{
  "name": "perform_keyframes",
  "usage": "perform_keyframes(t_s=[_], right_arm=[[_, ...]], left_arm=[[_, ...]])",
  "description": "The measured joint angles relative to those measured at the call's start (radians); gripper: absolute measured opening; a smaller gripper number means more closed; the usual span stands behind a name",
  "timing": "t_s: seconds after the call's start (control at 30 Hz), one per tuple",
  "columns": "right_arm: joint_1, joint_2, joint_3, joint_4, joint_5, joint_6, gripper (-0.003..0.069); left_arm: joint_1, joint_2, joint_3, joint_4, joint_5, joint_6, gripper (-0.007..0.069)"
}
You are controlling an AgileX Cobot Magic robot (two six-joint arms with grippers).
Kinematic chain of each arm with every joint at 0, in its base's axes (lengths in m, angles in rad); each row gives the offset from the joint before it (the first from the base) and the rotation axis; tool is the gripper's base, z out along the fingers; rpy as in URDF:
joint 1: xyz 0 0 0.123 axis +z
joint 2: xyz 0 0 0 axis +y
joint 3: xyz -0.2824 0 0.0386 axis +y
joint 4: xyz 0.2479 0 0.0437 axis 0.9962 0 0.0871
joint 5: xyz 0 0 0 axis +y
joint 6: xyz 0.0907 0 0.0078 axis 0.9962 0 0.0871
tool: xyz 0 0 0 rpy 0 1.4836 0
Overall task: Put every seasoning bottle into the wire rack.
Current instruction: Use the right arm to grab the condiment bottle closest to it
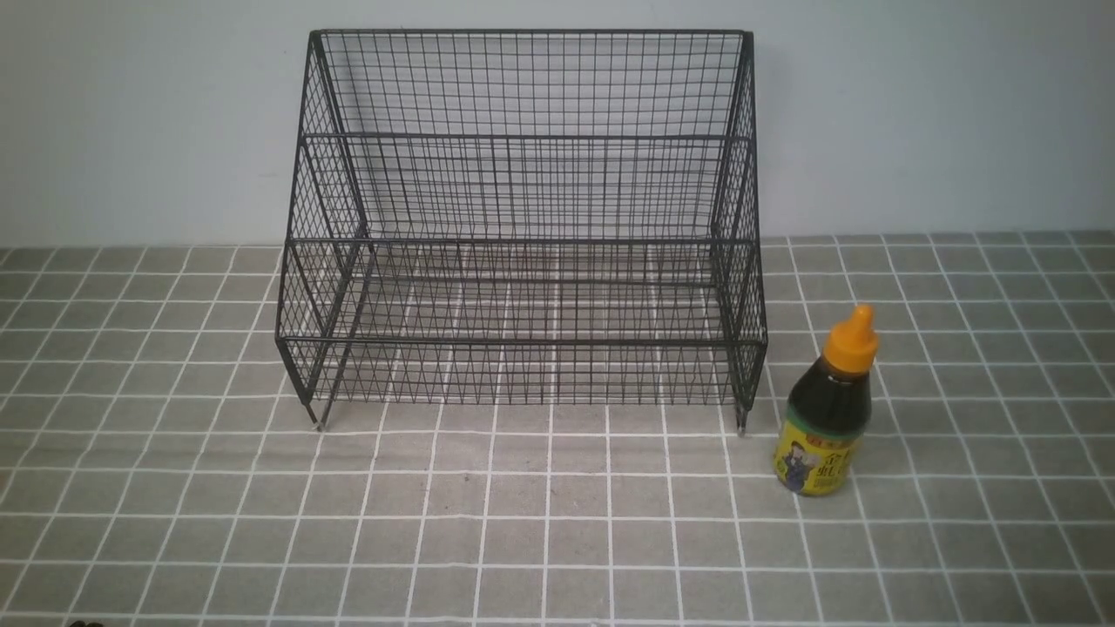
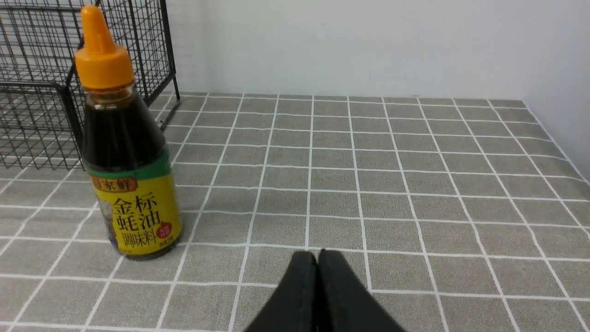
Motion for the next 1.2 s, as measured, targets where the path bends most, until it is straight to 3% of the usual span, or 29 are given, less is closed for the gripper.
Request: perform_keyframes(t_s=[0.1, 0.37, 0.67, 0.77, 0.93, 1.07, 1.2], right_arm=[[0.0, 0.0, 0.0, 0.03, -0.015, 0.0, -0.0015], [0.0, 0.0, 0.006, 0.444, -0.308, 0.022, -0.0015], [0.0, 0.0, 0.002, 0.687, -0.453, 0.06, -0.0015], [0.011, 0.0, -0.078, 0.695, -0.356, 0.065, -0.0015], [0.032, 0.134, -0.341, 0.589, -0.063, -0.007, -0.0015], [0.032, 0.463, -0.591, 0.515, 0.284, -0.125, -0.0015], [0.032, 0.756, -0.789, 0.495, 0.501, -0.262, -0.0015]], left_arm=[[0.0, 0.0, 0.0, 0.0, 0.0, 0.0, -0.0007], [0.0, 0.0, 0.0, 0.0, 0.0, 0.0, -0.0007], [0.0, 0.0, 0.0, 0.0, 0.0, 0.0, -0.0007], [0.0, 0.0, 0.0, 0.0, 0.0, 0.0, -0.0007], [0.0, 0.0, 0.0, 0.0, 0.0, 0.0, -0.0007], [0.0, 0.0, 0.0, 0.0, 0.0, 0.0, -0.0007], [0.0, 0.0, 0.0, 0.0, 0.0, 0.0, -0.0007]])
